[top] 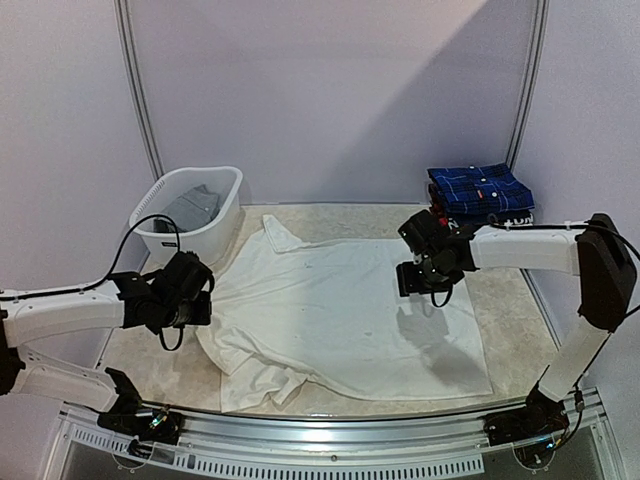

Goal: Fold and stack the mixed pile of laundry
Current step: Smooth out the flattened T-shirt at the center of the board.

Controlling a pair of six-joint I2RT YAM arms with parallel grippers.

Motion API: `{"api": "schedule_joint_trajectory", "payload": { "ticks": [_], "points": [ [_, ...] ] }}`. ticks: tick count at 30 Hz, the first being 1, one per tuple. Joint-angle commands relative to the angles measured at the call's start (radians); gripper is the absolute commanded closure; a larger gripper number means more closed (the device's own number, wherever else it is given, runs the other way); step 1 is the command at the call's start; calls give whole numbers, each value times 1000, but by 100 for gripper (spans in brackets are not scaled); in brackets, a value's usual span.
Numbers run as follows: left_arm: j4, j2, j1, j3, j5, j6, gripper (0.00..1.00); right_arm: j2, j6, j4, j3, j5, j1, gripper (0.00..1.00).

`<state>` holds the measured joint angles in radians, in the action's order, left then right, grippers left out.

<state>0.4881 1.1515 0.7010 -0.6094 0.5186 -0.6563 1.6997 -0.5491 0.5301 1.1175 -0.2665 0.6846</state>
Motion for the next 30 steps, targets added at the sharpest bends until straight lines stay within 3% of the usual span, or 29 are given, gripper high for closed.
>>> {"api": "schedule_joint_trajectory", "payload": {
  "ticks": [1,4,6,11,16,30],
  "points": [
    [121,-43,-14,20,78,-17,55,96,2,37,128,-100,8,33],
    [137,-94,-6,17,84,-11,39,195,10,94,234,-184,8,35],
    [155,-125,1,15,86,-3,34,256,21,122,314,-224,7,37],
    [92,-163,26,31,16,52,36,422,16,222,471,-361,-1,48],
    [-73,-160,69,63,-115,101,37,525,22,249,558,-381,-36,59],
    [-204,-69,96,90,-138,124,40,625,69,237,633,-358,-89,66]
  ]
}}
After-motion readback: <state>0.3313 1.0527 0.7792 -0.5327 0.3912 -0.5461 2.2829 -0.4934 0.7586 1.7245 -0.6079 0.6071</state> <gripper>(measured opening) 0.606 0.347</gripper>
